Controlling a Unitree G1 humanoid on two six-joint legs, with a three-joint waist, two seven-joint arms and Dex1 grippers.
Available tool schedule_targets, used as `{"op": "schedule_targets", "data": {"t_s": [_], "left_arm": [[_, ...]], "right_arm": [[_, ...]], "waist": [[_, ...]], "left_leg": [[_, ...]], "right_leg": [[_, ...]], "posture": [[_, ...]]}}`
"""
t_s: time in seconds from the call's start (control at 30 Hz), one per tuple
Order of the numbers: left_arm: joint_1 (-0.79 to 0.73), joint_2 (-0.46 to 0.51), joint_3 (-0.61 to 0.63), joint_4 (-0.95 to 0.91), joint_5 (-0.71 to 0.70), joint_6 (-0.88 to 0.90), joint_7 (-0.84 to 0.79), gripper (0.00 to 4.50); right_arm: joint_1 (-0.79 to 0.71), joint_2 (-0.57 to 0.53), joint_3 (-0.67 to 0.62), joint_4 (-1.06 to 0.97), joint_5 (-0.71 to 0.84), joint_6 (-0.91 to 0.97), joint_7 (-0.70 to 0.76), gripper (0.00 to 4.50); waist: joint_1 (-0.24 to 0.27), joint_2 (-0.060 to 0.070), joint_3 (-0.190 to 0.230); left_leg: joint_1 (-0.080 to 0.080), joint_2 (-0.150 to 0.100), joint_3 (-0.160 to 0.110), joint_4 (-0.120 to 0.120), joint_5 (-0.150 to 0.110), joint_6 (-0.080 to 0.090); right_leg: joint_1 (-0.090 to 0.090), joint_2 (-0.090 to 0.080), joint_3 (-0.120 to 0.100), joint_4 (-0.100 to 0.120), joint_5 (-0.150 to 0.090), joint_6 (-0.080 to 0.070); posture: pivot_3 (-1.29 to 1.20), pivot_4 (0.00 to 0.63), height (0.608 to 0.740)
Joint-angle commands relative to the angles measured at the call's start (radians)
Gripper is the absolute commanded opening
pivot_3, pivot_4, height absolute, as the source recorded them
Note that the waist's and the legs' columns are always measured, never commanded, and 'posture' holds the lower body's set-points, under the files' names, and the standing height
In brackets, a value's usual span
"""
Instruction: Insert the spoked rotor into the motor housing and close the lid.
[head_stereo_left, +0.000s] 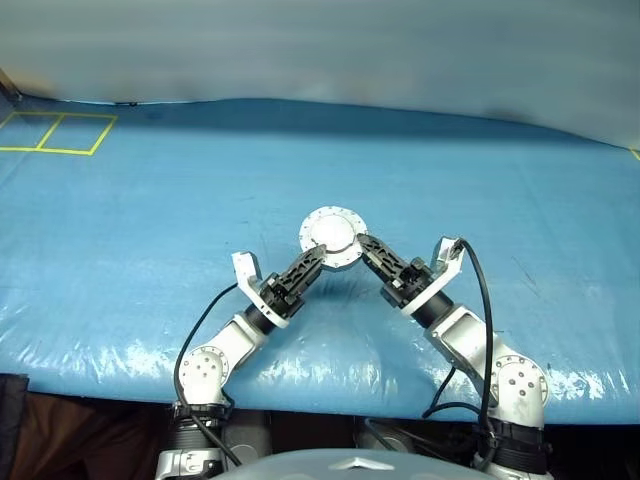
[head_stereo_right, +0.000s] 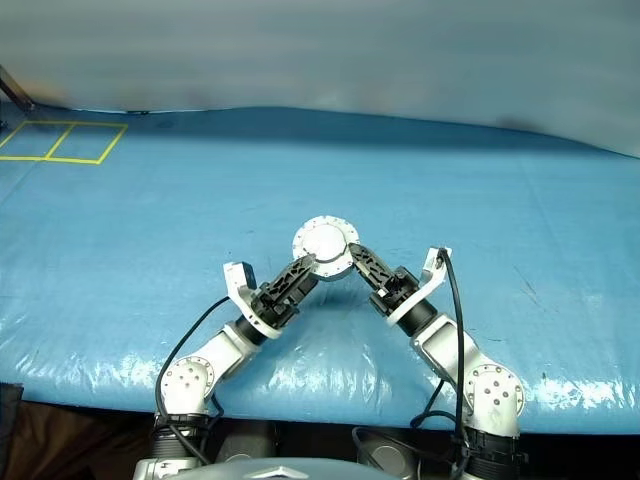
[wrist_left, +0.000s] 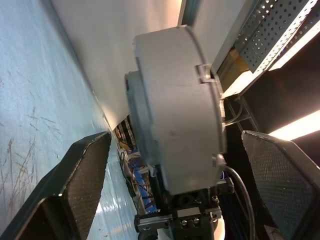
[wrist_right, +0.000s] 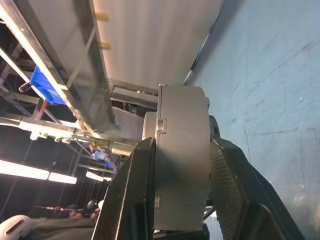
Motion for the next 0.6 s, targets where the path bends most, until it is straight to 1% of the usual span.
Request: {"op": "schedule_targets", "data": {"t_s": [0.03,0.27,0.37,0.47,0.5,0.6], "left_arm": [[-0.019,-0.055,0.008,-0.005,-0.042,0.002,-0.004,4.44],[-0.032,-0.065,0.003,0.005,-0.041,-0.015,0.004,4.44],[-0.030,-0.062,-0.002,0.007,-0.037,-0.024,-0.014,3.85],[-0.025,-0.058,-0.009,0.002,-0.042,-0.017,-0.030,2.83],[-0.024,-0.057,-0.010,0.001,-0.043,-0.015,-0.032,2.57],[-0.024,-0.056,-0.011,0.003,-0.045,-0.013,-0.029,2.52]], "right_arm": [[-0.002,-0.017,0.016,-0.059,0.056,-0.004,0.026,1.18],[0.021,-0.043,0.058,-0.063,0.053,-0.016,0.026,1.18],[0.020,-0.046,0.062,-0.059,0.049,-0.025,0.027,1.18],[0.019,-0.049,0.072,-0.058,0.039,-0.024,0.029,1.18],[0.019,-0.049,0.074,-0.057,0.036,-0.024,0.029,1.18],[0.017,-0.052,0.079,-0.053,0.027,-0.029,0.032,1.18]], "waist": [[0.001,0.000,0.000],[0.002,0.000,0.000],[0.004,0.000,0.000],[0.006,0.000,0.000],[0.006,0.000,0.000],[0.006,0.000,0.000]], "left_leg": [[0.000,0.000,0.000,0.000,0.000,0.000],[0.000,0.000,0.000,0.001,0.000,0.000],[0.000,0.000,0.000,0.001,0.000,0.000],[0.000,0.000,0.000,0.001,0.000,0.000],[0.000,0.000,0.000,0.002,0.000,0.000],[0.000,0.000,0.000,0.001,0.000,0.000]], "right_leg": [[0.000,0.000,0.000,0.000,0.000,0.000],[0.000,0.000,0.000,0.000,0.000,0.000],[0.000,0.000,0.000,0.000,0.000,0.000],[0.000,0.000,0.000,0.000,0.000,0.000],[0.000,0.000,0.000,0.000,0.000,0.000],[0.000,0.000,0.000,0.000,0.000,0.000]], "posture": [[0.00,0.150,0.740],[0.00,0.150,0.740],[0.00,0.150,0.740],[0.00,0.150,0.740],[0.00,0.150,0.740],[0.00,0.150,0.740]]}}
